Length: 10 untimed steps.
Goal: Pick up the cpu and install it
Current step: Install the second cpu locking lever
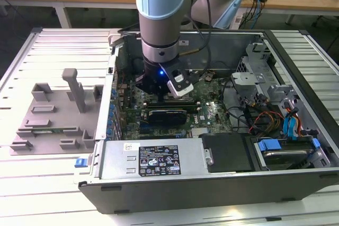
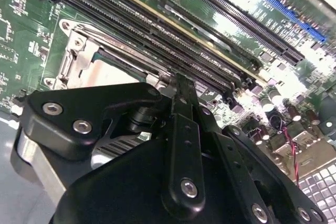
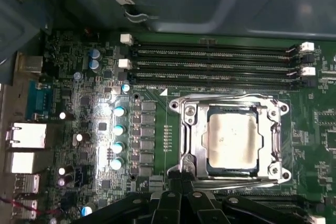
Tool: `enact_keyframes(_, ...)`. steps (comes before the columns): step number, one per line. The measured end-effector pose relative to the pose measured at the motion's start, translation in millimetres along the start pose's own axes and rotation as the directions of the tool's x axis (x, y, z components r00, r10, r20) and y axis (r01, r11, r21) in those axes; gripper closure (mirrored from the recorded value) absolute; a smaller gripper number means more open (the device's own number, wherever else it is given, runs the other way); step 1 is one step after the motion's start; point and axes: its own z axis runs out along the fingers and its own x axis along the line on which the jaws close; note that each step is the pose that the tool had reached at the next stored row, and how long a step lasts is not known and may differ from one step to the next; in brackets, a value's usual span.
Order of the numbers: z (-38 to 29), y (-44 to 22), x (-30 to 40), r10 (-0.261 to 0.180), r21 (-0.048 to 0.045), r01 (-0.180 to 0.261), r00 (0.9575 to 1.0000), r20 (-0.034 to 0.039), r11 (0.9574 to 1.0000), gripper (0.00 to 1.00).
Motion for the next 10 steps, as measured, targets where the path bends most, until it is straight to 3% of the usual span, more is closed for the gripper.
enact_keyframes(2,3.5,-0.4,1.6,0.001,-0.0184,-0.001,1.0,0.0011,0.9998,0.89)
enact_keyframes(4,5.5,-1.0,2.7,0.001,-0.0267,-0.001,1.0,0.0005,0.9996,0.89)
enact_keyframes(10,6.1,-1.0,3.4,0.001,-0.0297,-0.001,1.0,0.0009,0.9996,0.89)
